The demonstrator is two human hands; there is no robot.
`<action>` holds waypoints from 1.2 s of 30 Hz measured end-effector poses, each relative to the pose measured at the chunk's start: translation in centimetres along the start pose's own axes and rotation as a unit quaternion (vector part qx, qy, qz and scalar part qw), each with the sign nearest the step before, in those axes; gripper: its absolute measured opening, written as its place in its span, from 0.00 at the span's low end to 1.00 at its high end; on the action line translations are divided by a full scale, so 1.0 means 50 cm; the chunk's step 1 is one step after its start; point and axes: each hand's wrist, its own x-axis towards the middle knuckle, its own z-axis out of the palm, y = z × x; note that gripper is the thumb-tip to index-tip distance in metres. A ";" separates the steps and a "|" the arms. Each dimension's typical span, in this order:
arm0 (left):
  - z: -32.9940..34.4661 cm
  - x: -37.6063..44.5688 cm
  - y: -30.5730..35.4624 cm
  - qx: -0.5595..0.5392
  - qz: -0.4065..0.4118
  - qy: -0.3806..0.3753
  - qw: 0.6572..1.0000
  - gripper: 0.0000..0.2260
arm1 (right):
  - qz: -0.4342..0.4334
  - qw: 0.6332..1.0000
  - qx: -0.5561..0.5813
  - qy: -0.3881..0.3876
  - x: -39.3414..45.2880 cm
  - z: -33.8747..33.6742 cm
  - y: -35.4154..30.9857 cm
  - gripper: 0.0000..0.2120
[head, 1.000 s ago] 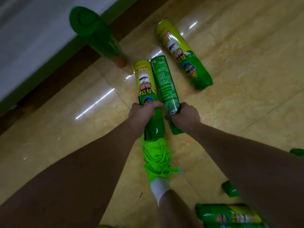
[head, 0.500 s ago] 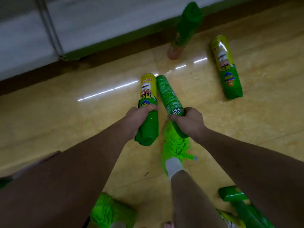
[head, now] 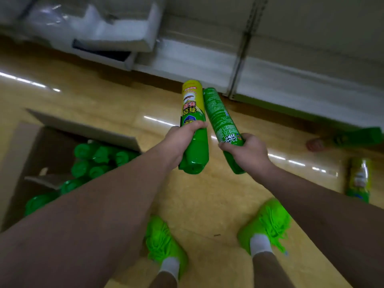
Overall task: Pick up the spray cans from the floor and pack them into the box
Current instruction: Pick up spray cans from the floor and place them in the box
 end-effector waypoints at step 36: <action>-1.053 -0.229 -0.535 -0.399 -0.162 0.186 0.883 0.17 | -0.559 0.545 -0.575 -0.244 -0.507 1.007 -0.595 0.21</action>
